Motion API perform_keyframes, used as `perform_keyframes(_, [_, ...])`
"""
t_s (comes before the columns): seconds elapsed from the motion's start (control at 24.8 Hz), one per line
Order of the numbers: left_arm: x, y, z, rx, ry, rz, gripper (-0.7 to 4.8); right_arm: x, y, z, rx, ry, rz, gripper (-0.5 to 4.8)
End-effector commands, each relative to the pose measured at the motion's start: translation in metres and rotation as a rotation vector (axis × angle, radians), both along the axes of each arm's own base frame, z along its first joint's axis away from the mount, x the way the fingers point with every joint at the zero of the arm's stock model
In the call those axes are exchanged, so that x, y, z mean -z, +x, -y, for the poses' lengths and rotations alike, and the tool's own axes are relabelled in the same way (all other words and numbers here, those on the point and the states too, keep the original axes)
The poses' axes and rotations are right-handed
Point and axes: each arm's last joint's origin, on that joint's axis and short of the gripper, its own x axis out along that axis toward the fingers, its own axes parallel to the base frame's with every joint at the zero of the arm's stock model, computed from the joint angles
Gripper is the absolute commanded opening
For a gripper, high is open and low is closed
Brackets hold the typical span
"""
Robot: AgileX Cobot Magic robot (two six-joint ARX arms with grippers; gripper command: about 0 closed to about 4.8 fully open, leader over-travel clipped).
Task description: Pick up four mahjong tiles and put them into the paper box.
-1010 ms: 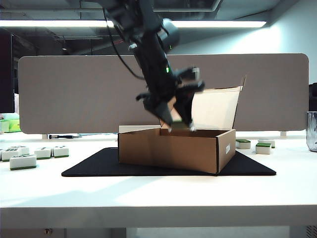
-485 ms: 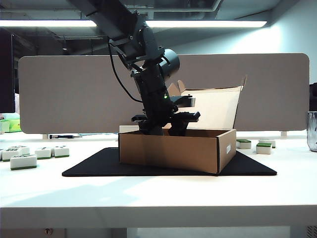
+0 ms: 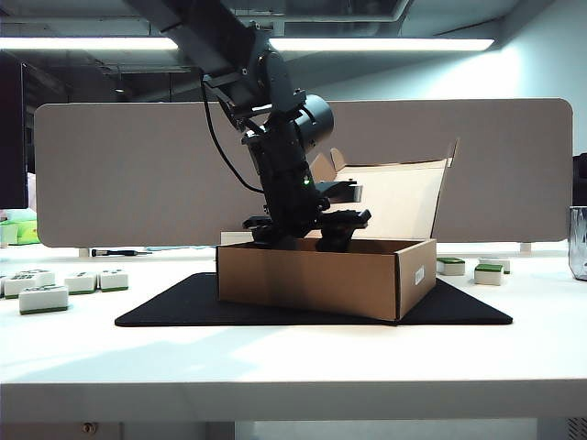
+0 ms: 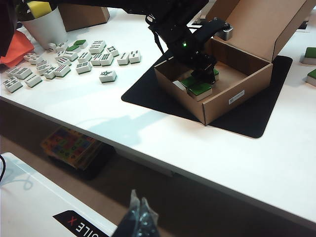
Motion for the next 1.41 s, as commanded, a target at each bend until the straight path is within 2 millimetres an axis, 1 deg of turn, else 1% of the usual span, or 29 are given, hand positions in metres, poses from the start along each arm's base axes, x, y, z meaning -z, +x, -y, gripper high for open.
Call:
perform_keyframes(0.04, [0.001, 0.0, 0.0, -0.004, 0.006, -0.007, 3.1, 0.0, -0.003, 0.0, -0.004, 0.002, 0.025, -0.01])
perform_keyframes(0.12, [-0.003, 0.001, 0.0, -0.004, 0.0, 0.003, 3.11, 0.0, -0.003, 0.0, -0.003, 0.001, 0.025, -0.01])
perform_keyframes(0.2, [-0.012, 0.001, 0.0, -0.004, -0.001, 0.002, 3.1, 0.0, -0.003, 0.0, -0.003, 0.001, 0.025, -0.01])
perform_keyframes(0.4, [-0.039, 0.0, 0.0, -0.002, 0.001, -0.001, 3.1, 0.0, -0.003, 0.0, -0.003, 0.001, 0.025, -0.01])
perform_keyframes(0.44, [-0.05, -0.002, -0.001, -0.002, 0.002, -0.002, 3.1, 0.0, -0.003, 0.0, -0.003, 0.001, 0.025, -0.01])
perform_keyframes(0.48, [-0.056, -0.004, -0.002, -0.001, 0.0, -0.002, 3.1, 0.0, -0.003, 0.0, -0.003, 0.001, 0.025, -0.01])
perform_keyframes(0.61, [-0.073, -0.011, -0.009, -0.002, 0.001, -0.005, 3.1, 0.0, -0.003, 0.0, -0.002, 0.001, 0.025, -0.01])
perform_keyframes(0.77, [-0.101, -0.019, -0.028, -0.026, 0.002, -0.004, 3.09, 0.0, -0.003, 0.0, 0.0, -0.001, 0.026, -0.01])
perform_keyframes(0.81, [-0.117, -0.022, -0.042, -0.046, -0.001, 0.001, 3.09, 0.0, -0.002, 0.0, 0.004, -0.002, 0.027, -0.01])
perform_keyframes(0.93, [-0.144, -0.028, -0.064, -0.084, -0.015, 0.033, 3.09, 0.0, -0.002, 0.001, 0.03, -0.015, 0.029, -0.01])
perform_keyframes(0.97, [-0.155, -0.031, -0.075, -0.103, -0.023, 0.048, 3.09, 0.0, -0.002, 0.001, 0.042, -0.02, 0.03, -0.01])
perform_keyframes(1.01, [-0.172, -0.038, -0.093, -0.128, -0.034, 0.074, 3.09, 0.0, -0.001, 0.002, 0.065, -0.031, 0.034, -0.01])
perform_keyframes(1.09, [-0.189, -0.048, -0.115, -0.162, -0.04, 0.093, 3.09, -0.001, 0.0, 0.003, 0.1, -0.044, 0.046, -0.01])
perform_keyframes(1.21, [-0.207, -0.064, -0.148, -0.185, -0.027, 0.132, 3.09, -0.002, 0.005, 0.003, 0.124, -0.059, 0.078, -0.01])
perform_keyframes(1.37, [-0.216, -0.093, -0.191, -0.216, 0.009, 0.159, 3.09, 0.0, 0.016, 0.003, 0.121, -0.066, 0.114, -0.01])
perform_keyframes(1.41, [-0.22, -0.109, -0.214, -0.264, 0.011, 0.188, 3.09, 0.002, 0.023, 0.003, 0.121, -0.066, 0.125, -0.01])
